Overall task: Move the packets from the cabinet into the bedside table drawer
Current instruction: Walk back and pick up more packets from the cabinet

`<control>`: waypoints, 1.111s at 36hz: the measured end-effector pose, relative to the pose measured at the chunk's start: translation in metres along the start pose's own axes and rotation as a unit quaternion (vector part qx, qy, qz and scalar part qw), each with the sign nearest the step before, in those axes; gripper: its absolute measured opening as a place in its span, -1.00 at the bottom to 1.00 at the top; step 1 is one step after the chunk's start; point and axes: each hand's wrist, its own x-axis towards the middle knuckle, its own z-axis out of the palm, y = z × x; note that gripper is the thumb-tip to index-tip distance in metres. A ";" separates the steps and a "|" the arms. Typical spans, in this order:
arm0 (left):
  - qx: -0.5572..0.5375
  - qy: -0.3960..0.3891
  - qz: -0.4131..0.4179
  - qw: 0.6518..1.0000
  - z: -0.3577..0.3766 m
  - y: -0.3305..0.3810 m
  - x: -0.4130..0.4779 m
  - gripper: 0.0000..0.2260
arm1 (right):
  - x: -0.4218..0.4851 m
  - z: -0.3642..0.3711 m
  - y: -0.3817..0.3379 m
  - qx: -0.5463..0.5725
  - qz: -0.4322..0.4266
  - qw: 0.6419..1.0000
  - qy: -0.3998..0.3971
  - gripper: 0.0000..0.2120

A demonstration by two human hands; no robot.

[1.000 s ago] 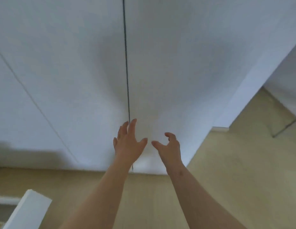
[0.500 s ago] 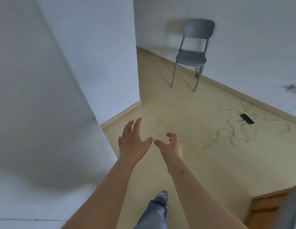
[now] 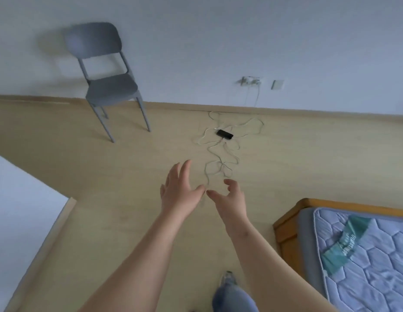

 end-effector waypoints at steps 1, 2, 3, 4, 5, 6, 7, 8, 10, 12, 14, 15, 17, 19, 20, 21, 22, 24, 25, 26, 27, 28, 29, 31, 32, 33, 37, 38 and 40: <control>0.005 -0.011 0.010 1.000 0.008 0.013 0.017 -0.35 | 0.016 -0.010 -0.003 0.007 0.007 1.000 0.014 -0.43; 0.008 -0.022 0.020 1.000 0.015 0.026 0.033 -0.35 | 0.033 -0.020 -0.007 0.015 0.012 0.999 0.027 -0.43; 0.010 -0.030 0.029 0.999 0.022 0.040 0.049 -0.35 | 0.051 -0.031 -0.010 0.023 0.016 0.999 0.039 -0.44; 0.011 -0.035 0.037 0.999 0.029 0.053 0.066 -0.35 | 0.069 -0.042 -0.014 0.031 0.019 0.998 0.050 -0.44; 0.009 -0.037 0.044 0.998 0.036 0.067 0.082 -0.36 | 0.088 -0.053 -0.018 0.039 0.021 0.997 0.060 -0.45; 0.009 -0.038 0.051 0.998 0.042 0.081 0.099 -0.36 | 0.107 -0.065 -0.023 0.048 0.023 0.996 0.067 -0.45; 0.010 -0.039 0.058 0.997 0.047 0.095 0.117 -0.36 | 0.126 -0.076 -0.028 0.056 0.026 0.995 0.073 -0.46; 0.014 -0.040 0.065 0.997 0.053 0.110 0.134 -0.36 | 0.145 -0.089 -0.034 0.060 0.028 0.995 0.078 -0.46; 0.015 -0.049 0.071 0.996 0.063 0.139 0.168 -0.36 | 0.181 -0.113 -0.047 0.060 0.031 0.994 0.092 -0.46; 0.007 -0.053 0.080 0.995 0.072 0.171 0.201 -0.37 | 0.217 -0.138 -0.061 0.063 0.022 0.992 0.112 -0.47; -0.005 -0.055 0.096 0.994 0.080 0.203 0.231 -0.39 | 0.251 -0.160 -0.075 0.068 0.019 0.989 0.130 -0.48; -0.011 -0.055 0.108 0.993 0.085 0.218 0.246 -0.41 | 0.267 -0.170 -0.082 0.073 0.019 0.988 0.137 -0.49; -0.020 -0.061 0.125 0.990 0.093 0.246 0.275 -0.44 | 0.295 -0.189 -0.094 0.089 0.021 0.985 0.148 -0.50; -0.044 -0.070 0.128 0.988 0.102 0.273 0.307 -0.44 | 0.325 -0.208 -0.105 0.102 0.024 0.981 0.160 -0.51; -0.058 -0.075 0.130 0.987 0.106 0.287 0.324 -0.44 | 0.341 -0.217 -0.112 0.108 0.024 0.980 0.168 -0.51; -0.069 -0.081 0.136 0.985 0.111 0.301 0.341 -0.44 | 0.359 -0.227 -0.119 0.116 0.024 0.977 0.176 -0.51; -0.074 -0.086 0.144 0.983 0.115 0.315 0.359 -0.44 | 0.378 -0.236 -0.126 0.125 0.022 0.974 0.186 -0.51; -0.081 -0.093 0.167 0.978 0.125 0.344 0.395 -0.43 | 0.417 -0.256 -0.142 0.136 0.013 0.968 0.212 -0.50; -0.090 -0.096 0.174 0.976 0.130 0.359 0.414 -0.42 | 0.436 -0.266 -0.151 0.140 0.009 0.964 0.225 -0.50; -0.100 -0.100 0.183 0.973 0.135 0.374 0.432 -0.42 | 0.455 -0.276 -0.160 0.143 0.005 0.961 0.238 -0.50; -0.108 -0.105 0.194 0.969 0.140 0.391 0.450 -0.42 | 0.473 -0.288 -0.169 0.147 -0.001 0.957 0.248 -0.50; -0.107 -0.109 0.205 0.967 0.142 0.403 0.462 -0.42 | 0.485 -0.296 -0.177 0.149 -0.002 0.956 0.254 -0.50; -0.096 -0.116 0.224 0.963 0.148 0.421 0.480 -0.42 | 0.502 -0.309 -0.186 0.154 -0.005 0.952 0.265 -0.50; -0.052 -0.128 0.265 0.954 0.156 0.452 0.505 -0.41 | 0.525 -0.329 -0.202 0.166 -0.002 0.945 0.281 -0.50; -0.035 -0.137 0.285 0.948 0.162 0.472 0.519 -0.41 | 0.537 -0.343 -0.211 0.175 -0.002 0.940 0.294 -0.49; -0.024 -0.146 0.302 0.942 0.169 0.492 0.532 -0.41 | 0.549 -0.356 -0.217 0.183 -0.004 0.934 0.306 -0.49; -0.032 -0.201 0.327 0.923 0.205 0.571 0.562 -0.42 | 0.583 -0.414 -0.229 0.223 -0.002 0.907 0.357 -0.48; -0.038 -0.221 0.334 0.916 0.217 0.588 0.566 -0.42 | 0.589 -0.429 -0.227 0.233 0.001 0.898 0.374 -0.48; -0.043 -0.254 0.349 0.901 0.244 0.620 0.573 -0.42 | 0.601 -0.458 -0.221 0.252 0.012 0.878 0.406 -0.49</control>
